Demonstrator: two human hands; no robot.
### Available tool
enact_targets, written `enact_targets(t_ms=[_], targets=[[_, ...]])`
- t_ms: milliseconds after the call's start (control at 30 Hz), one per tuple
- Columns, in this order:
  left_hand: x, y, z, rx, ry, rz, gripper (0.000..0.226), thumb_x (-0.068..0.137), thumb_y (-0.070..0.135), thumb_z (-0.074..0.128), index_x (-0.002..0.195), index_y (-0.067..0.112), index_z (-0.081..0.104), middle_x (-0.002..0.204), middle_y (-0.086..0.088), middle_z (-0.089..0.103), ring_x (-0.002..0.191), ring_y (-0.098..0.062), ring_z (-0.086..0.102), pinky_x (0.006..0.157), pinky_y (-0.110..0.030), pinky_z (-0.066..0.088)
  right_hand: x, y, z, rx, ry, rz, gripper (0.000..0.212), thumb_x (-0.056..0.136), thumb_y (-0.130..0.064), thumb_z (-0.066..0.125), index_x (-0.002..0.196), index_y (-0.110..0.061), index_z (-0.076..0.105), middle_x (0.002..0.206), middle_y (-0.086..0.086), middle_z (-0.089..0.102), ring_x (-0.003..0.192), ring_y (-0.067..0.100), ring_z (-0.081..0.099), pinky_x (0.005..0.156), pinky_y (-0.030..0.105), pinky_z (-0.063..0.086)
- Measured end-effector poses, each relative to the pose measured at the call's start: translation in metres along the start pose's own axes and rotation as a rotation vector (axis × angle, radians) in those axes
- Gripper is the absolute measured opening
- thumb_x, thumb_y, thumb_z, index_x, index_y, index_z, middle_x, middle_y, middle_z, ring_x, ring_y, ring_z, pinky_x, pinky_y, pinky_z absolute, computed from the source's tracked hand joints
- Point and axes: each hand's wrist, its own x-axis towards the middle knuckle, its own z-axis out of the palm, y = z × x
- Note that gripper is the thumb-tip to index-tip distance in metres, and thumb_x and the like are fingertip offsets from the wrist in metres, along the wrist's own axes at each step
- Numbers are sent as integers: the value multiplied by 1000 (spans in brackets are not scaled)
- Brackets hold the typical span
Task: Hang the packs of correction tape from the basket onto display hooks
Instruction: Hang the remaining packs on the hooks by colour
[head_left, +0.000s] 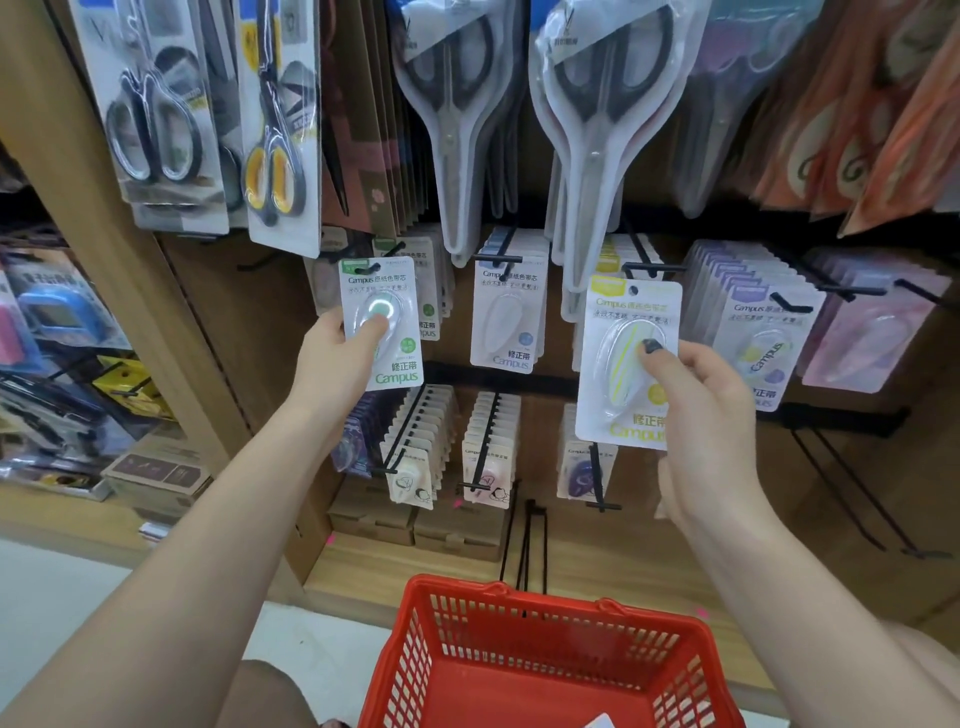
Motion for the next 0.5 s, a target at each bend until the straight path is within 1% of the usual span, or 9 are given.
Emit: enact_targets(t_ms=[133,200,267,333,367,400,433,467,500], targets=[[3,0,3,1,-7,-7,19,105,24,59,124,28,60,118,4,72,98,-15,75,76,-29,61,2,-6,-4,93,-29,103,7,91,-25,73,91,-18,73,98,-1,73,101,19,64,94,36,43],[5,0,5,-2,-5,-12,19,105,24,58,124,27,60,117,3,73,98,-16,75,78,-31,60,3,-8,-6,114,-31,108,9,89,-28,74,91,-19,73,98,0,73,102,22,64,94,38,43],[6,-1,7,-3,-3,-21,19,105,24,58,123,26,61,116,3,74,97,-16,75,78,-32,61,6,-9,-6,83,-2,57,9,96,-24,71,92,-17,70,89,-2,70,91,16,62,87,32,44],[8,-2,8,2,-3,-27,20,105,23,57,124,26,61,114,4,74,94,-14,76,74,-29,61,9,-8,-6,5,11,-13,10,100,-23,67,95,-14,67,76,-10,70,75,4,64,74,18,47],[9,-2,9,4,0,-26,21,105,23,57,125,25,62,112,6,74,92,-12,76,70,-26,61,10,-8,-5,-49,9,-44,10,101,-22,66,99,-13,67,73,-14,72,71,-1,65,68,14,47],[10,-2,10,10,6,-27,22,105,23,57,126,24,62,110,7,74,90,-11,76,66,-22,60,11,-7,-5,-107,6,-74,10,101,-23,66,101,-13,67,75,-14,75,71,-1,68,67,17,50],[12,-3,10,17,10,-27,23,105,23,58,128,23,61,110,6,74,90,-11,75,64,-21,59,10,-6,-5,-162,5,-97,9,100,-24,66,103,-15,68,82,-8,78,78,6,72,70,26,53],[14,-4,11,24,10,-29,25,105,22,58,130,22,61,111,5,73,92,-12,75,64,-21,59,10,-5,-4,-207,9,-123,7,100,-24,66,103,-18,68,89,0,79,85,17,74,76,37,55],[16,-4,11,33,8,-29,27,105,22,57,132,22,60,113,4,73,93,-13,74,64,-21,58,10,-3,-5,-236,17,-148,4,100,-24,66,102,-20,67,92,7,78,89,26,74,79,44,56]])
